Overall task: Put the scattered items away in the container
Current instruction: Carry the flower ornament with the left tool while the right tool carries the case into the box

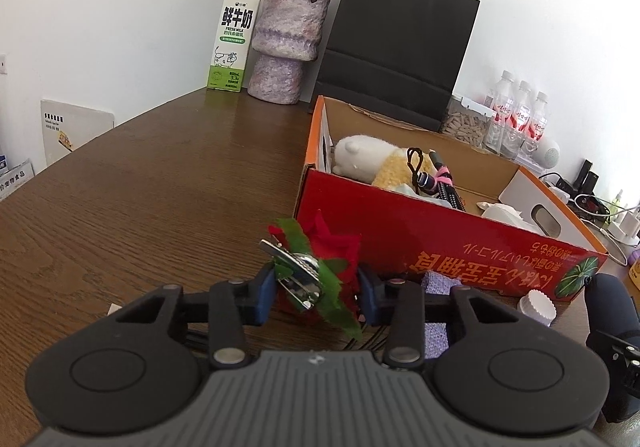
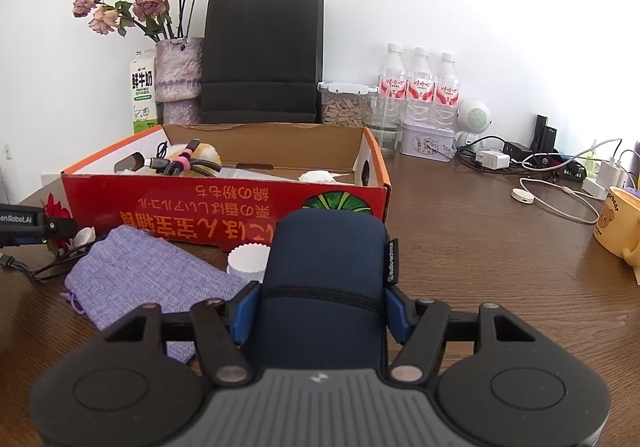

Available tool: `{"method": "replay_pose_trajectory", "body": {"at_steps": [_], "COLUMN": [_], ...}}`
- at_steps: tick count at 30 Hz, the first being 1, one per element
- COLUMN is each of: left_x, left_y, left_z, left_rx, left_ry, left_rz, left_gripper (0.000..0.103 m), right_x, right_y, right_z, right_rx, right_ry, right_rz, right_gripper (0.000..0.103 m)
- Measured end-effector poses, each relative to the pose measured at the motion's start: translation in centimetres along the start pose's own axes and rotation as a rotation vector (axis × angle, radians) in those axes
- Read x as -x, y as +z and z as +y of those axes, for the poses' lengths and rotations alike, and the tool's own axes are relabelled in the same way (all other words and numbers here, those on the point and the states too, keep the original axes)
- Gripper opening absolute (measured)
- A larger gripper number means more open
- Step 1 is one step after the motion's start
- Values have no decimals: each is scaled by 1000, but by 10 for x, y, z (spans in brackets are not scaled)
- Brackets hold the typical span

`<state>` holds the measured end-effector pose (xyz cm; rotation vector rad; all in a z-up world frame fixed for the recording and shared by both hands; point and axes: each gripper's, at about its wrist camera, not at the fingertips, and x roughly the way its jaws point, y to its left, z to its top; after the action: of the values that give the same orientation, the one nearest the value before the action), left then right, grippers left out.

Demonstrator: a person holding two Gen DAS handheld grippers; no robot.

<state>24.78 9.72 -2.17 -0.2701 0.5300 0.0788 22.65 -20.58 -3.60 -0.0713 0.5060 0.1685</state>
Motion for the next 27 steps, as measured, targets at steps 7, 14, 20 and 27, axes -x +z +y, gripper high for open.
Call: {"method": "replay_pose_trajectory", "body": {"at_steps": [7, 14, 20, 27], "left_x": [6, 24, 44, 46], "left_y": [-1, -1, 15, 38], "left_z": [-3, -9, -19, -52], "left_rx": [-10, -42, -45, -90], "left_ry": [11, 13, -14, -75], "left_rz": [-40, -112, -173, -221], "left_gripper": [41, 41, 41, 41], "right_x": [3, 11, 20, 16], "right_y": [0, -1, 8, 45], "right_z": [-2, -5, -3, 4], "right_rx": [-7, -22, -31, -43], "right_ry": [-8, 15, 33, 75], "right_rz": [-17, -68, -139, -215], "right_gripper": [62, 62, 62, 62]}}
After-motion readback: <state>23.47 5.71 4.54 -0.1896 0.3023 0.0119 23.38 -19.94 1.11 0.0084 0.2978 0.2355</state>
